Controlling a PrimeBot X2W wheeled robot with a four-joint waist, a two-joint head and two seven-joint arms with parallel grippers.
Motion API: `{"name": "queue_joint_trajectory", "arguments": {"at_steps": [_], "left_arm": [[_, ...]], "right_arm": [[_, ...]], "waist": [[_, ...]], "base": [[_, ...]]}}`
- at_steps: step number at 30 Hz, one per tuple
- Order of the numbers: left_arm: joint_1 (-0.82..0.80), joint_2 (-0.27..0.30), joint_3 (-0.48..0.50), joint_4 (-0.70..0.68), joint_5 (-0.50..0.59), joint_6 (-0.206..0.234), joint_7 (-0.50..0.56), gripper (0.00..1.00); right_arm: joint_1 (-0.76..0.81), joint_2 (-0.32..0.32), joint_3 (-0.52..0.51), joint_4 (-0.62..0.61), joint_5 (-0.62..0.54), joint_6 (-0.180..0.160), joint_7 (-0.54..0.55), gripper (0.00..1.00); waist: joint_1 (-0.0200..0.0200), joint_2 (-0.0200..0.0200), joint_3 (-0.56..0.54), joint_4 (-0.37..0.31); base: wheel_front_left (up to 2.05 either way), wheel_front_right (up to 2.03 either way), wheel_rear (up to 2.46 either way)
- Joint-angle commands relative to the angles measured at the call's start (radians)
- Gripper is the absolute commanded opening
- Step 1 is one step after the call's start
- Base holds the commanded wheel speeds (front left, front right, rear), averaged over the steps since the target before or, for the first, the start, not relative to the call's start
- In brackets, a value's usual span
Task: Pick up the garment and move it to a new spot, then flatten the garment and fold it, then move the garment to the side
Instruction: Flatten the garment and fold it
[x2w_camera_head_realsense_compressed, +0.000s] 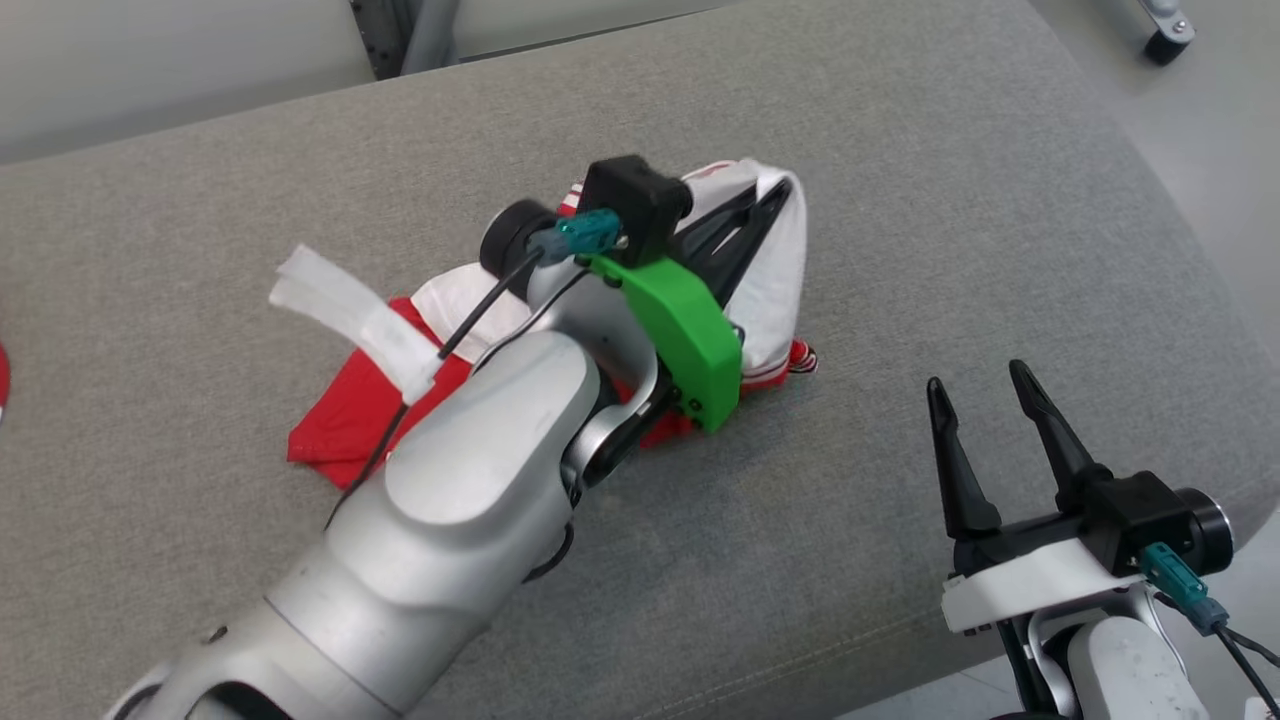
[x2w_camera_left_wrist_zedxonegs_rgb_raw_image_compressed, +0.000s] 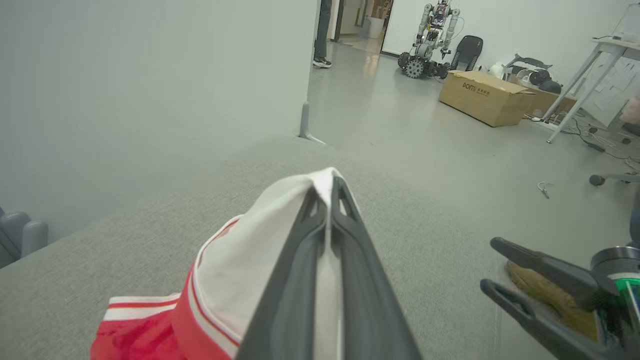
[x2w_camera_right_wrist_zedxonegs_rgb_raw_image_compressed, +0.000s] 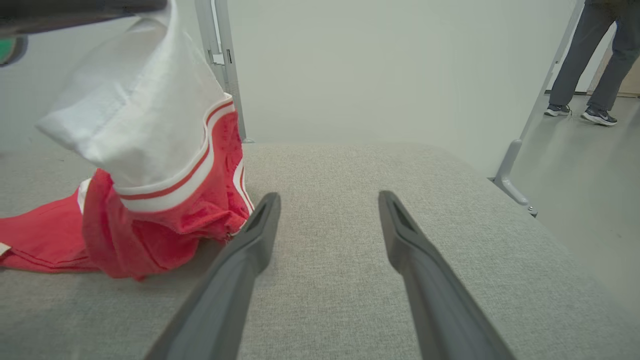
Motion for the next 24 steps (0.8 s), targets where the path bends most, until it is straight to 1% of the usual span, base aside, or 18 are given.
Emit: {"name": "queue_joint_trajectory", "arguments": {"at_steps": [1,5,9,14,16,18,19,20,21,22,24], "left_arm": [[-0.050,-0.001,-0.018,-0.013,-0.023,0.013,0.008,0.00],[-0.158,0.000,-0.092,-0.022,-0.052,0.056,0.006,0.00],[-0.225,0.001,-0.195,0.005,-0.107,0.095,-0.021,0.00],[-0.237,0.002,-0.344,0.079,-0.171,0.127,-0.066,0.00],[-0.229,0.002,-0.380,0.118,-0.183,0.140,-0.093,0.00],[-0.210,0.001,-0.407,0.151,-0.180,0.141,-0.122,0.00],[-0.197,0.001,-0.414,0.160,-0.187,0.135,-0.132,0.23],[-0.183,0.001,-0.421,0.160,-0.200,0.122,-0.132,0.40],[-0.162,0.000,-0.425,0.146,-0.232,0.104,-0.121,0.89],[-0.150,0.001,-0.426,0.125,-0.265,0.093,-0.113,1.00],[-0.164,0.001,-0.426,0.075,-0.290,0.089,-0.112,1.00]], "right_arm": [[-0.017,0.002,0.008,0.004,0.008,-0.001,0.000,1.00],[-0.034,0.005,0.018,0.010,0.023,-0.001,0.000,1.00],[-0.049,0.007,0.034,0.014,0.056,-0.001,0.000,1.00],[-0.075,0.006,0.076,0.030,0.105,-0.001,0.000,1.00],[-0.088,0.007,0.088,0.036,0.121,-0.001,0.000,1.00],[-0.094,0.007,0.095,0.040,0.137,-0.001,0.000,1.00],[-0.096,0.006,0.095,0.041,0.144,-0.001,0.000,1.00],[-0.097,0.006,0.093,0.041,0.147,-0.001,0.000,1.00],[-0.093,0.006,0.085,0.041,0.151,-0.001,0.000,1.00],[-0.086,0.006,0.076,0.041,0.152,-0.001,0.000,1.00],[-0.067,0.007,0.060,0.045,0.138,-0.001,0.000,1.00]], "waist": [[0.0000,0.0000,0.015,-0.026],[0.0000,0.0000,0.029,-0.065],[0.0000,0.0000,0.057,-0.102],[0.0000,0.0000,0.092,-0.161],[0.0000,0.0000,0.105,-0.182],[0.0000,0.0000,0.115,-0.195],[0.0000,0.0000,0.119,-0.199],[0.0000,0.0000,0.122,-0.200],[0.0000,0.0000,0.123,-0.197],[0.0000,0.0000,0.122,-0.190],[0.0000,0.0000,0.118,-0.170]], "base": [[0.00,0.00,0.00],[0.00,0.00,0.00],[0.00,0.00,0.00],[0.00,0.00,0.00],[0.00,0.00,0.00],[0.00,0.00,0.00],[0.00,0.00,0.00],[0.00,0.00,0.00],[0.00,0.00,0.00],[0.00,0.00,0.00],[0.00,0.00,0.00]]}}
